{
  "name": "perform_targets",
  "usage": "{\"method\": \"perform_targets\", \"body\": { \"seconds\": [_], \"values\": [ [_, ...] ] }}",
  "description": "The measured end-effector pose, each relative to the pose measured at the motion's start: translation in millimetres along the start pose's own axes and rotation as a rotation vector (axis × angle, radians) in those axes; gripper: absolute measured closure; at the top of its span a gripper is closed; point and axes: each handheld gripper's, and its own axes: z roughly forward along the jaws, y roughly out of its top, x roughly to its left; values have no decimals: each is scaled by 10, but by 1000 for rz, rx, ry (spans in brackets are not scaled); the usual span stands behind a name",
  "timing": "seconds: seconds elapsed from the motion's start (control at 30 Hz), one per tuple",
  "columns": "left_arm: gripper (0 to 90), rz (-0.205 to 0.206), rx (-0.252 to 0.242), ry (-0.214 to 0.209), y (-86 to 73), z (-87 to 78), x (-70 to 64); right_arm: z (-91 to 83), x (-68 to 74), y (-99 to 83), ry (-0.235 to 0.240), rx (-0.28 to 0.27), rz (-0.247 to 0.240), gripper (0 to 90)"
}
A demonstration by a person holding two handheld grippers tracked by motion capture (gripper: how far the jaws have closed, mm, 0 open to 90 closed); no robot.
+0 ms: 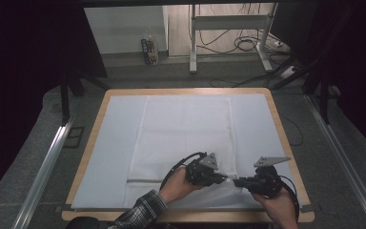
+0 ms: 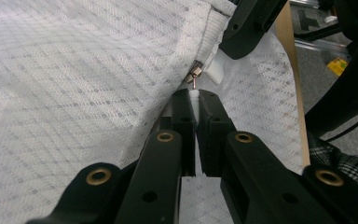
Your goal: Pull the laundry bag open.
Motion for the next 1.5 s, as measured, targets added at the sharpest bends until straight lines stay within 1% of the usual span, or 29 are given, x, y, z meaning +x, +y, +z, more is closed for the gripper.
{"method": "perform_targets", "body": {
  "seconds": [0.13,0.2,0.27,0.33,0.4,0.57,0.63,0.67,0.7,0.73,0.8,0.93,1.03,1.17,1.23,1.5],
  "values": [
    [871,3,2,-3,1,2,6,-4,-4,-1,-3,2,3,858],
    [871,-3,8,-5,-6,3,3,5,-6,-5,-5,12,8,859],
    [872,0,23,8,-24,2,16,9,-6,-7,-20,19,8,860],
    [872,-25,13,-3,-60,-17,47,-10,-25,-13,-21,14,14,861],
    [872,-31,12,-2,-80,-31,50,-27,-44,-22,-18,9,22,861],
    [872,-21,19,1,-87,-48,37,-33,-48,-30,-18,10,23,861],
    [872,-15,30,16,-96,-55,36,-35,-43,-35,-24,9,26,860],
    [871,-13,32,16,-104,-59,42,-40,-49,-40,-26,7,27,860],
    [871,-23,18,1,-120,-64,50,-48,-57,-44,-29,9,27,860],
    [871,-28,17,-1,-124,-67,49,-50,-66,-50,-16,6,38,860],
    [871,-18,26,12,-123,-63,37,-42,-64,-51,-17,12,33,860],
    [871,-26,22,6,-129,-70,46,-38,-59,-48,-20,20,29,860],
    [871,-18,28,14,-126,-75,35,-39,-60,-47,-22,22,30,860],
    [871,-27,29,14,-144,-95,41,-49,-70,-55,-22,19,40,860],
    [871,-22,34,20,-158,-108,44,-52,-71,-55,-26,20,40,860],
    [871,-35,26,21,-221,-176,54,-58,-80,-59,-22,18,44,860]
  ]
}}
